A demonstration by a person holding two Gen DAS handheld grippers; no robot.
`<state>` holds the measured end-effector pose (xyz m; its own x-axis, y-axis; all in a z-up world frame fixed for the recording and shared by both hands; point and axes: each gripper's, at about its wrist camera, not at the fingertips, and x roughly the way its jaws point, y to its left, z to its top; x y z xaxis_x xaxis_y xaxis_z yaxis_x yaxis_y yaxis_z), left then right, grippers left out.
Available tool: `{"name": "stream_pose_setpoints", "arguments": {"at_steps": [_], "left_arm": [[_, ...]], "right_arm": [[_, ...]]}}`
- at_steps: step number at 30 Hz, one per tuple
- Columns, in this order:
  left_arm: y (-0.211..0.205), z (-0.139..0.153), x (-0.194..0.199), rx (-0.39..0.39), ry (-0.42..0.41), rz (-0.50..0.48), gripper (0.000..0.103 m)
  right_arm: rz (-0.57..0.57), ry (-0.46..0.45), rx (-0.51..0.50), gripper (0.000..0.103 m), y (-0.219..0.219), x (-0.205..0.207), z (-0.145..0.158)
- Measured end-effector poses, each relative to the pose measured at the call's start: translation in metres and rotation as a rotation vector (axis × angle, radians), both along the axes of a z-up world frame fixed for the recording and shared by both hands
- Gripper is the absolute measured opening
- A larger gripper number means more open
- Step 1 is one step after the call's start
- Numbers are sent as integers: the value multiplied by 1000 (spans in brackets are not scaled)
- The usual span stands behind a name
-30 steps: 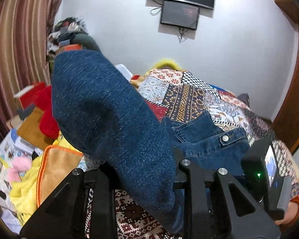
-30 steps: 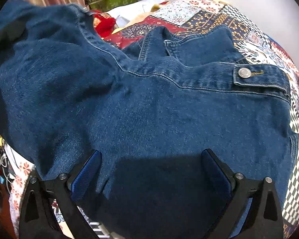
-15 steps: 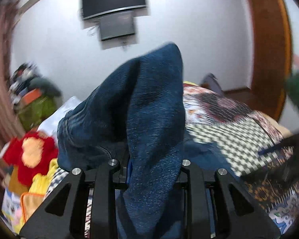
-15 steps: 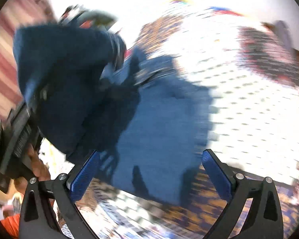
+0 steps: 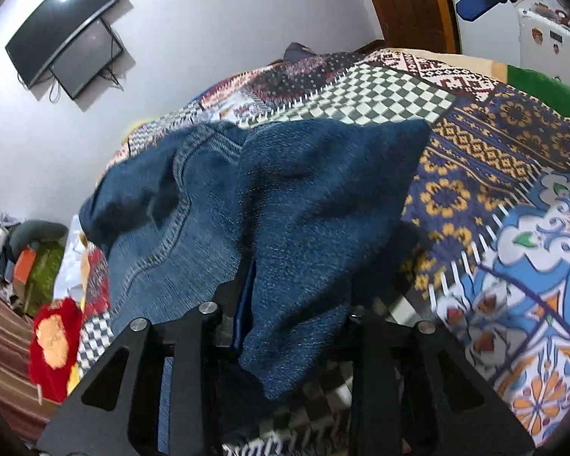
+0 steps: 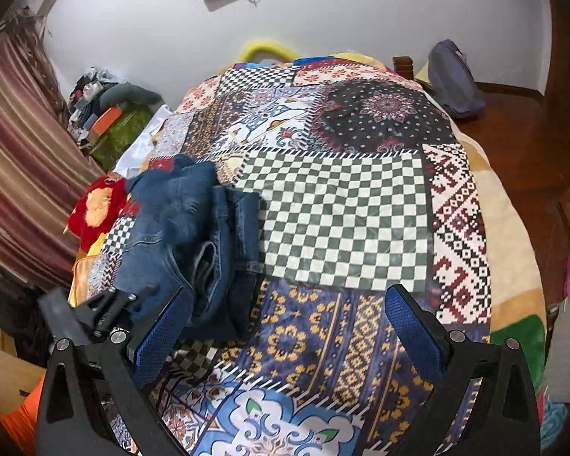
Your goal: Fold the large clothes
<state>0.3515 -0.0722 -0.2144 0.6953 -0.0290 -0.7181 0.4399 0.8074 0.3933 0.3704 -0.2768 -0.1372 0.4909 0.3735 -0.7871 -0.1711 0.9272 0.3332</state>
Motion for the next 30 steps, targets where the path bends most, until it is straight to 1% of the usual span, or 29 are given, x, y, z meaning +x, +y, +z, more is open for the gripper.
{"name": "stream_pose_setpoints", "arguments": {"at_steps": [1, 2, 3, 4, 6, 7, 9, 11, 13, 14, 16, 18, 21, 23, 27, 28, 30], "left_arm": [[1, 3, -1, -3, 8, 4, 33], [3, 7, -2, -23, 29, 7, 38], [7, 13, -3, -71, 63, 5, 50], [12, 19, -5, -139, 101, 0, 65], [17, 31, -12, -228, 131, -10, 77], [20, 40, -16, -254, 130, -7, 77], [29, 46, -21, -266, 116, 19, 77], [43, 58, -26, -272, 85, 58, 80], [60, 71, -30, -277, 36, 98, 88], [65, 74, -30, -278, 17, 115, 90], [85, 87, -25, -286, -26, 157, 96], [103, 93, -17, -288, -57, 196, 100], [133, 97, -1, -274, -99, 273, 101], [150, 92, 14, -258, -100, 320, 101], [175, 76, 50, -252, -72, 368, 101], [180, 70, 61, -260, -55, 384, 101], [193, 59, 86, -303, -5, 406, 101]], "right_arm": [[4, 1, 4, 102, 5, -3, -1], [10, 4, 9, 102, 8, -4, -2], [16, 7, 12, 102, 11, -4, -4], [25, 11, 13, 102, 15, -4, -6], [39, 12, 18, 102, 24, -4, -7], [50, 9, 21, 102, 29, -5, -6], [68, -1, 22, 102, 38, -5, -3], [91, -15, 20, 102, 50, -5, 1], [118, -27, 20, 102, 63, -2, 4], [131, -31, 17, 102, 70, 0, 5], [157, -40, 4, 102, 85, 5, 6], [190, -46, -9, 102, 100, 12, 6], [244, -46, -37, 102, 126, 27, 1], [273, -42, -52, 102, 140, 39, -4], [326, -17, -82, 102, 167, 66, -22], [338, -5, -94, 102, 174, 74, -27], [361, 10, -116, 102, 186, 88, -37]]}}
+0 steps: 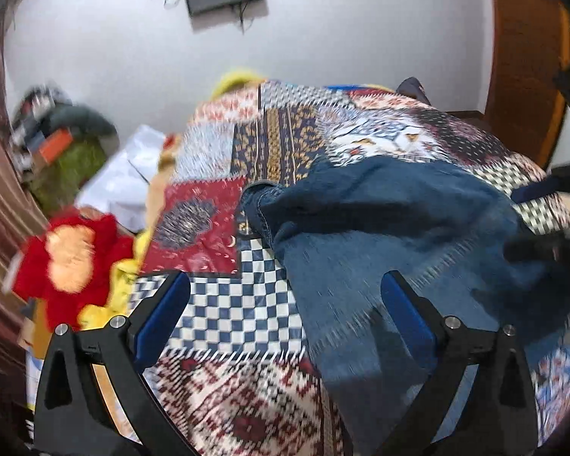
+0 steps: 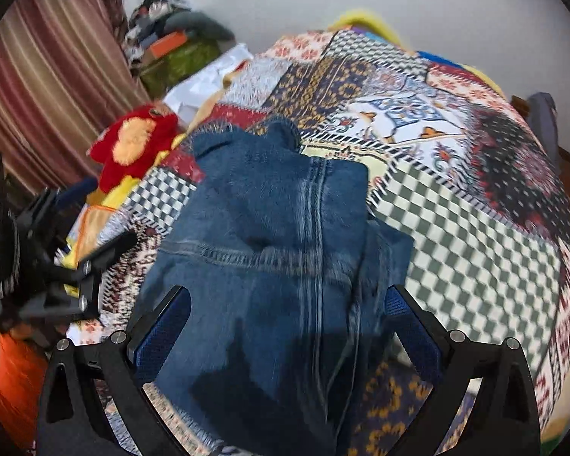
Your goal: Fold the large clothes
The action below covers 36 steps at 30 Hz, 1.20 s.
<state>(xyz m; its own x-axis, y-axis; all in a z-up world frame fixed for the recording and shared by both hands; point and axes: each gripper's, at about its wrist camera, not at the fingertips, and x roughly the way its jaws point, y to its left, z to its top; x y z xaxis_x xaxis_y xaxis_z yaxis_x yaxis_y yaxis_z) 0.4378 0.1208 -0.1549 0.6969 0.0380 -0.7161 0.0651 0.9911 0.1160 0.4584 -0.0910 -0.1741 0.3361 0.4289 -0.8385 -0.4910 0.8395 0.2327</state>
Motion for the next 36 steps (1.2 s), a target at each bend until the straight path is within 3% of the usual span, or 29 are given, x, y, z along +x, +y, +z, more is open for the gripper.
{"name": "stream_pose_setpoints", "arguments": {"at_steps": [3, 6, 9, 14, 16, 19, 26, 36], "left_arm": [[14, -18, 46, -42, 70, 32, 101], [21, -30, 89, -10, 94, 84, 101], [18, -36, 118, -25, 124, 71, 101], [8, -26, 146, -20, 74, 138, 101], [9, -19, 149, -60, 84, 153, 101], [9, -4, 136, -119, 59, 124, 101], [-10, 31, 74, -50, 9, 22, 101], [-28, 52, -7, -83, -8, -81, 101]], "right_arm": [[29, 17, -11, 102, 10, 22, -12], [-19, 29, -13, 102, 6, 44, -24], [-76, 29, -11, 102, -8, 62, -32], [-191, 5, -46, 102, -41, 74, -48], [-211, 51, -10, 102, -52, 73, -54], [-242, 35, -26, 102, -59, 62, -47], [-168, -60, -8, 102, -53, 19, 3], [-44, -121, 55, 102, -16, -46, 35]]}}
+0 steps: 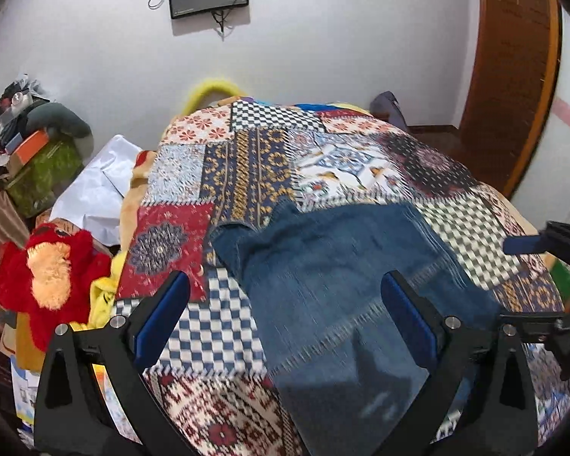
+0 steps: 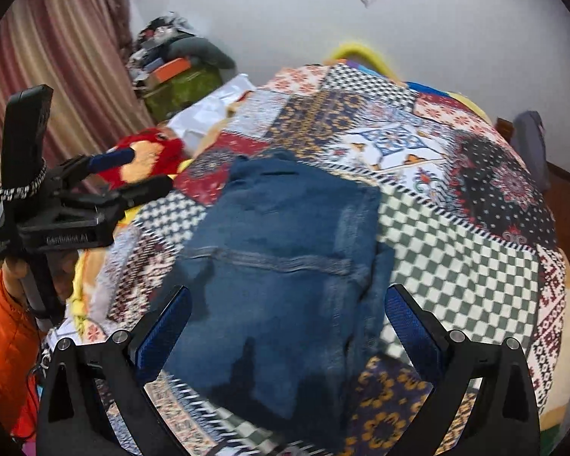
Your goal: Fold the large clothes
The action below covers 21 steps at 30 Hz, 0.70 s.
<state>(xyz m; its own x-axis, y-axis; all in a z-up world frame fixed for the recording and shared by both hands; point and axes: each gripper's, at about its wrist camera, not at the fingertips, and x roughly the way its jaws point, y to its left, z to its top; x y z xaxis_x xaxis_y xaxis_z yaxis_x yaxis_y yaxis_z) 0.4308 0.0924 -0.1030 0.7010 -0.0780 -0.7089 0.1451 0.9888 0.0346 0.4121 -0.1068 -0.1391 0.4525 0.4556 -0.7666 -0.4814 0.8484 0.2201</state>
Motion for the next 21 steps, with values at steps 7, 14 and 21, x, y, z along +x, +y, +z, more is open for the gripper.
{"name": "stream_pose_setpoints", "arguments": {"at_steps": [7, 14, 21], "left_arm": [[-12, -30, -30, 7, 52, 1, 101], [-18, -69, -43, -19, 136, 36, 101], [-9, -85, -59, 5, 154, 71, 101]], "right_arm": [[7, 40, -38, 102, 6, -12, -23], [-101, 215, -63, 102, -32, -4, -80], [-177, 325, 45, 102, -88, -9, -96]]}}
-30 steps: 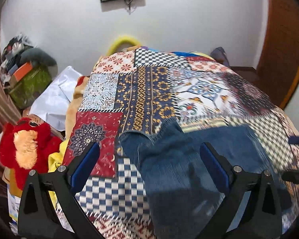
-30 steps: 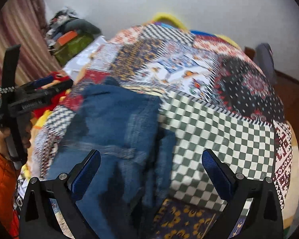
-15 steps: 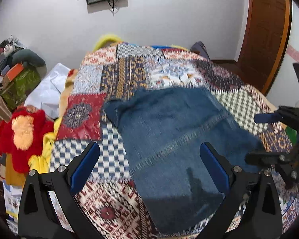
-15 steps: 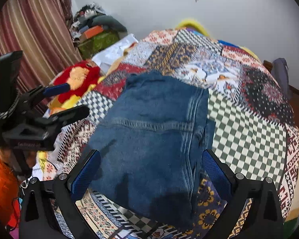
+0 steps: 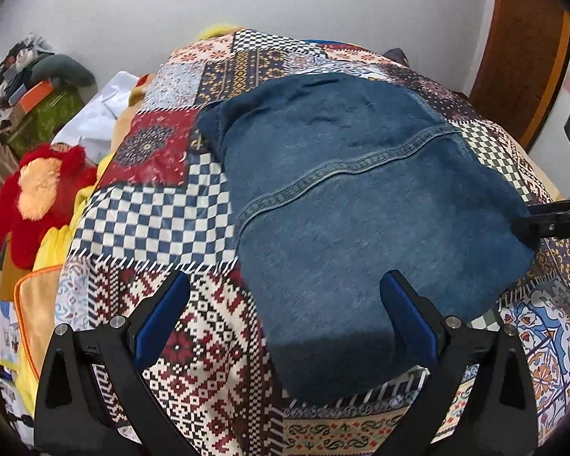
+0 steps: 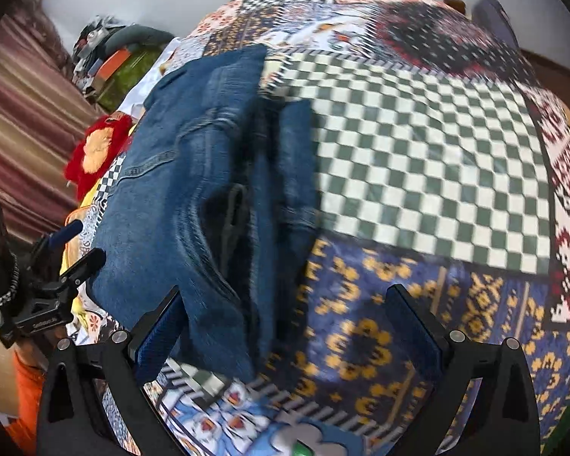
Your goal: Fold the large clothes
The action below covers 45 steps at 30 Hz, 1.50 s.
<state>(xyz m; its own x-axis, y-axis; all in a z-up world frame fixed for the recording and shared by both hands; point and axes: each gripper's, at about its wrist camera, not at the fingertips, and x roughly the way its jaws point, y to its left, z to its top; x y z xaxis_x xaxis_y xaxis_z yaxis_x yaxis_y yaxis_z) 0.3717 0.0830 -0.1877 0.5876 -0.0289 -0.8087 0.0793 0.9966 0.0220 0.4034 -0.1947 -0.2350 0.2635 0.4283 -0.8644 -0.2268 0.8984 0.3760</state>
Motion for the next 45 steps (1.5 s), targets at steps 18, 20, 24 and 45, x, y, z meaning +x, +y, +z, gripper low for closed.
{"name": "stream_pose_setpoints", "arguments": {"at_steps": [18, 20, 24, 45], "left_arm": [[47, 31, 19, -141, -66, 94, 101], [53, 22, 32, -232, -34, 107, 101], [68, -9, 59, -417, 68, 157, 101], [54, -76, 114, -867, 292, 114, 89]], "right_arm": [[33, -139, 31, 102, 13, 24, 52], [35, -117, 38, 102, 19, 35, 44], [34, -23, 58, 102, 26, 57, 13], [85, 124, 273, 70, 69, 115, -31]]}}
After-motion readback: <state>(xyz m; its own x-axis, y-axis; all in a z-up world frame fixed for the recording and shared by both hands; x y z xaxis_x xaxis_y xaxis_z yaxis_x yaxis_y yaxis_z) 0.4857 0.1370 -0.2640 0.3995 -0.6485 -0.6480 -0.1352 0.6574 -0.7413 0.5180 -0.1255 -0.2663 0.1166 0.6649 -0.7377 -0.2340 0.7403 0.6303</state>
